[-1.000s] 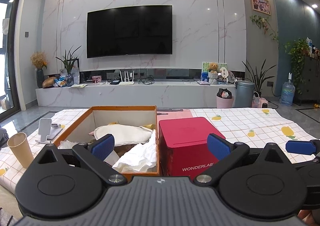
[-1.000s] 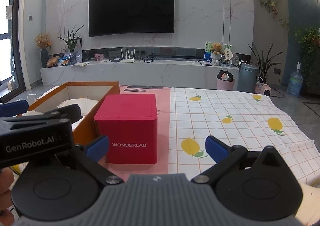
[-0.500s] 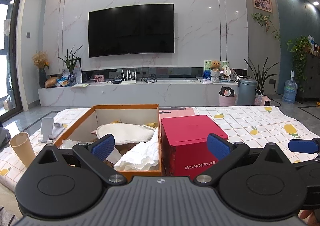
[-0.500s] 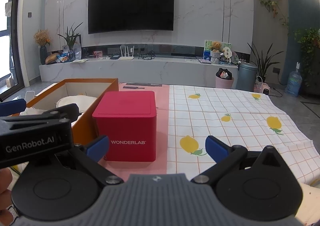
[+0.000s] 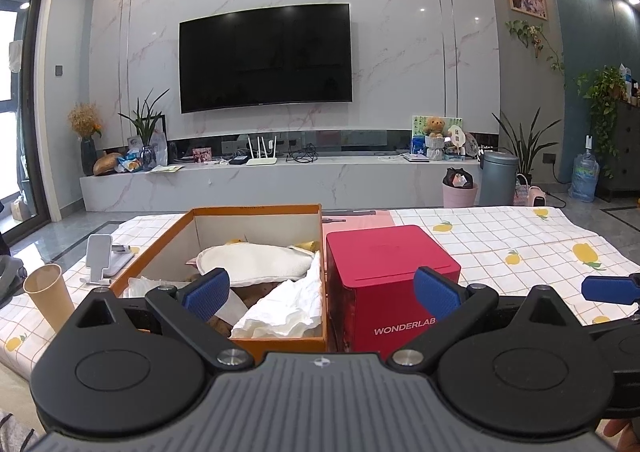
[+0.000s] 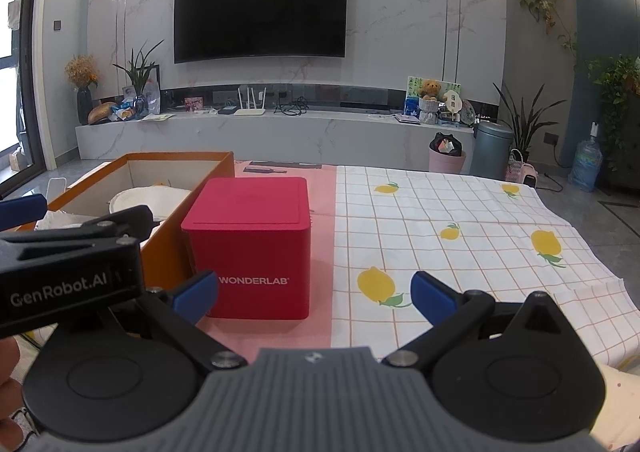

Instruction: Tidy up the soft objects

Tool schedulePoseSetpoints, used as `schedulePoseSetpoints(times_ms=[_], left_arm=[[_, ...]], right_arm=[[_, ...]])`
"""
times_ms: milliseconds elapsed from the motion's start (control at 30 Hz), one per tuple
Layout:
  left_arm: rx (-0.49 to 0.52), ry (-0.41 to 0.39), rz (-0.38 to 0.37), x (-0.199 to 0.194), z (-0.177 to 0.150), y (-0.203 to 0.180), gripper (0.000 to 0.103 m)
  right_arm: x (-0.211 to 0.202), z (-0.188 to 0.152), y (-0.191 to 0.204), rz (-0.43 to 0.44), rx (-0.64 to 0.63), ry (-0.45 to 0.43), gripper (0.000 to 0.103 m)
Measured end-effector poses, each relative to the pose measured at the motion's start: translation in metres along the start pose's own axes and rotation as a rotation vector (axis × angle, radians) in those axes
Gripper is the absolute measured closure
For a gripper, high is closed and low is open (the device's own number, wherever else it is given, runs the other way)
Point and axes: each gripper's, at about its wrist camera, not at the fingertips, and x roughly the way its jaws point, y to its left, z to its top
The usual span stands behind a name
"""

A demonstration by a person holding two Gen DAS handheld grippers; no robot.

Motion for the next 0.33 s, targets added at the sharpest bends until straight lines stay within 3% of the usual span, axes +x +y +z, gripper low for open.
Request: schedulePoseSetpoints(times_ms=[333], left_arm=[[0.001, 0.001, 0.002, -0.0002, -0.0005, 0.0002, 0.000]], right_arm=[[0.0003, -0.0007, 0.0008, -0.004, -0.004, 0.002, 0.003]])
